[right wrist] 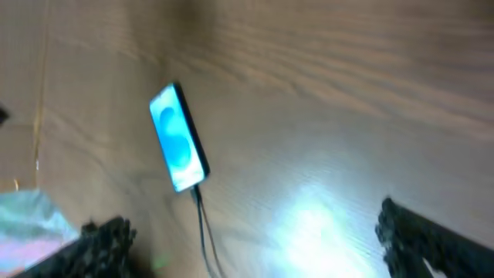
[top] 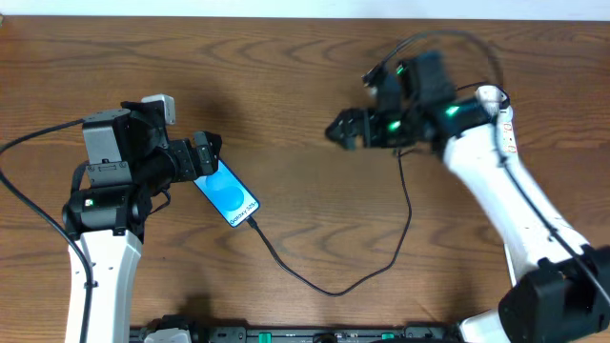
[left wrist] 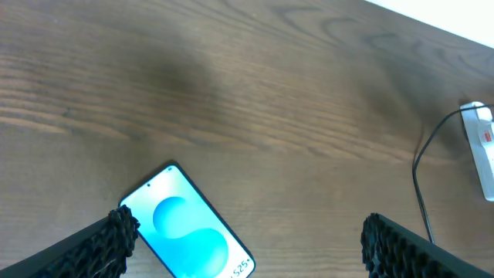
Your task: Plug charger to phone and switch on socket
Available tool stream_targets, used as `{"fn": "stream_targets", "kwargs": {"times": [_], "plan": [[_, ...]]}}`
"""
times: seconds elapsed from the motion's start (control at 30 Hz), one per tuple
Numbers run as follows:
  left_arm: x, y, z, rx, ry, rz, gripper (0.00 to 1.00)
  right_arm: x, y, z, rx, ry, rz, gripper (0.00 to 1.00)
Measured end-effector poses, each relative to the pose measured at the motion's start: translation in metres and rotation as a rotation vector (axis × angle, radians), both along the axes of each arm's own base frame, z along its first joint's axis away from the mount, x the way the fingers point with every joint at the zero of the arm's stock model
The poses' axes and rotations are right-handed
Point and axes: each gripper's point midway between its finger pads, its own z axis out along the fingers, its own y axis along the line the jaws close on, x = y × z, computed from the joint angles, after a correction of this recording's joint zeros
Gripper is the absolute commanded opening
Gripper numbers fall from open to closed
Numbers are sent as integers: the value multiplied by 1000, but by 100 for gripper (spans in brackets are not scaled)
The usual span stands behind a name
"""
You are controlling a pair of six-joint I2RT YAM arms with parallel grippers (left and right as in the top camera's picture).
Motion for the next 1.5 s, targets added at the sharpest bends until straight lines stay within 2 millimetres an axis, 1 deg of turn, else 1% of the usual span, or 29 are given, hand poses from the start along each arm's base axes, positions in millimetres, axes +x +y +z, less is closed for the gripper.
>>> {"fn": "stream_targets", "kwargs": {"times": [0.1, 0.13, 0.17, 0.23, 0.3, 0.4, 0.43, 0.6, 0.67, 0.73, 0.83, 0.9, 1.07, 1.17, 1.27, 1.5], "plan": [[0, 0, 0, 3, -1, -3, 95, 8, -33, 32, -18, -28, -33, 99], [0, 0, 0, 4, -1, -4, 95, 10, -42, 38, -25, -41, -43, 99], [0, 0, 0, 4, -1, -4, 95, 14, -57, 47, -33, -56, -65, 99], [0, 0, 0, 4, -1, -4, 95, 21, -83, 59, -52, -90, -106, 99], [0, 0, 0, 4, -2, -4, 95, 28, -114, 65, -80, -110, -168, 99], [0, 0, 0, 4, -1, -4, 95, 31, -160, 63, -121, -105, -261, 99], [0, 0, 0, 4, -2, -4, 95, 29, -180, 61, -135, -94, -301, 99], [0, 0, 0, 4, -1, -4, 95, 22, -247, 53, -186, -71, -422, 99], [0, 0, 0, 4, -2, -4, 95, 20, -264, 47, -198, -61, -446, 99], [0, 0, 0, 4, -3, -4, 95, 20, -280, 37, -205, -39, -460, 99], [1, 0, 0, 5, -5, -4, 95, 23, -295, 18, -198, 6, -464, 99], [1, 0, 1, 5, -5, -4, 95, 27, -303, -1, -188, 44, -463, 99], [1, 0, 1, 5, -5, -4, 95, 41, -312, -50, -166, 144, -436, 99], [1, 0, 1, 5, -6, -4, 95, 49, -316, -71, -163, 177, -415, 99], [1, 0, 1, 5, -6, -4, 95, 57, -322, -81, -180, 171, -405, 99], [1, 0, 1, 5, -7, -4, 95, 74, -333, -78, -235, 73, -376, 99]]}}
